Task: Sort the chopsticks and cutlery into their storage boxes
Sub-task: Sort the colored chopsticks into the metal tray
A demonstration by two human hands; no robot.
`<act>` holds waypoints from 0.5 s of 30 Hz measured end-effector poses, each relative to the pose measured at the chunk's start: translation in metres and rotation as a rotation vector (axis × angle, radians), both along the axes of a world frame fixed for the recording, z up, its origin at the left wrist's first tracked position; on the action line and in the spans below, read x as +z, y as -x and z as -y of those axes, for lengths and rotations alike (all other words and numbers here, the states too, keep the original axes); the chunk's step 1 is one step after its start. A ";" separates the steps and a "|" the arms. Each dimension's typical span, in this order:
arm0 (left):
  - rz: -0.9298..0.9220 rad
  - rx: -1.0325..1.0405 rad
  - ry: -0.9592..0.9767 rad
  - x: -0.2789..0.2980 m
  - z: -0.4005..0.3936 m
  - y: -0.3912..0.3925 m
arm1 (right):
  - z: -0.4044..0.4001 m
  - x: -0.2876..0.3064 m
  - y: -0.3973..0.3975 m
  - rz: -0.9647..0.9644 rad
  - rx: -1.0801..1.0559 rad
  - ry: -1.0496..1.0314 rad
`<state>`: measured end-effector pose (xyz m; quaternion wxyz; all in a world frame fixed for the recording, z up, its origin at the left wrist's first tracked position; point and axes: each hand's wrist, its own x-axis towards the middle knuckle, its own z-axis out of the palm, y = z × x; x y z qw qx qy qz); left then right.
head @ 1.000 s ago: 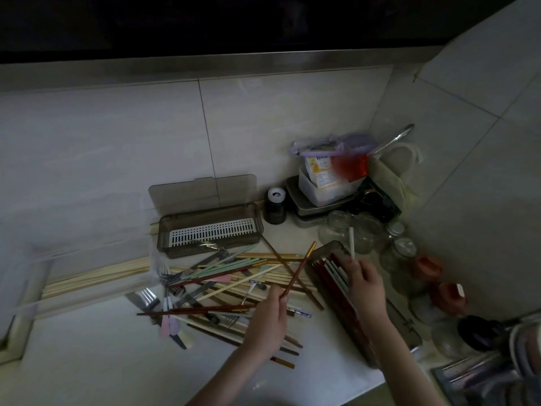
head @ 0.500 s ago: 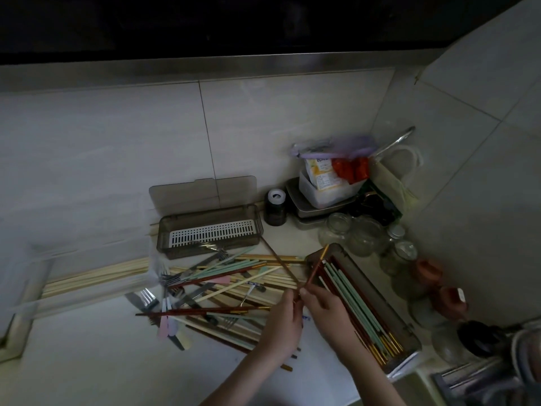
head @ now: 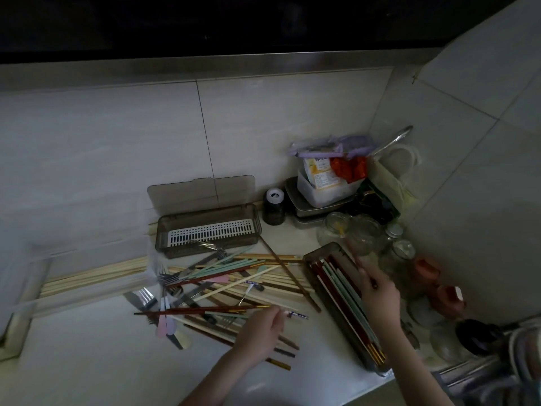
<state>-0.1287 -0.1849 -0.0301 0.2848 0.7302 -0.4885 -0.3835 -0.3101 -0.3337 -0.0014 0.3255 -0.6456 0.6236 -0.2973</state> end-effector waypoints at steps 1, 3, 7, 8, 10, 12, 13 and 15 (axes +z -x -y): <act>0.005 0.065 -0.008 -0.003 -0.002 -0.011 | 0.001 -0.007 0.004 -0.123 0.028 -0.016; 0.015 0.204 -0.014 -0.010 -0.004 -0.033 | -0.001 -0.021 0.006 -0.289 0.074 -0.089; 0.257 0.425 0.075 -0.020 -0.006 -0.073 | -0.014 -0.036 0.005 -0.358 0.210 -0.122; 0.277 0.460 0.097 -0.021 -0.005 -0.081 | -0.017 -0.038 0.005 -0.319 0.219 -0.141; 0.308 0.475 0.115 -0.023 -0.001 -0.097 | -0.021 -0.038 0.005 -0.256 0.219 -0.167; 0.398 0.435 0.123 -0.028 0.004 -0.111 | -0.023 -0.037 0.006 -0.200 0.201 -0.206; 0.458 0.401 0.114 -0.030 0.007 -0.118 | -0.024 -0.035 0.006 -0.178 0.199 -0.223; 0.539 0.303 0.040 -0.034 0.013 -0.129 | -0.027 -0.032 0.006 -0.153 0.203 -0.246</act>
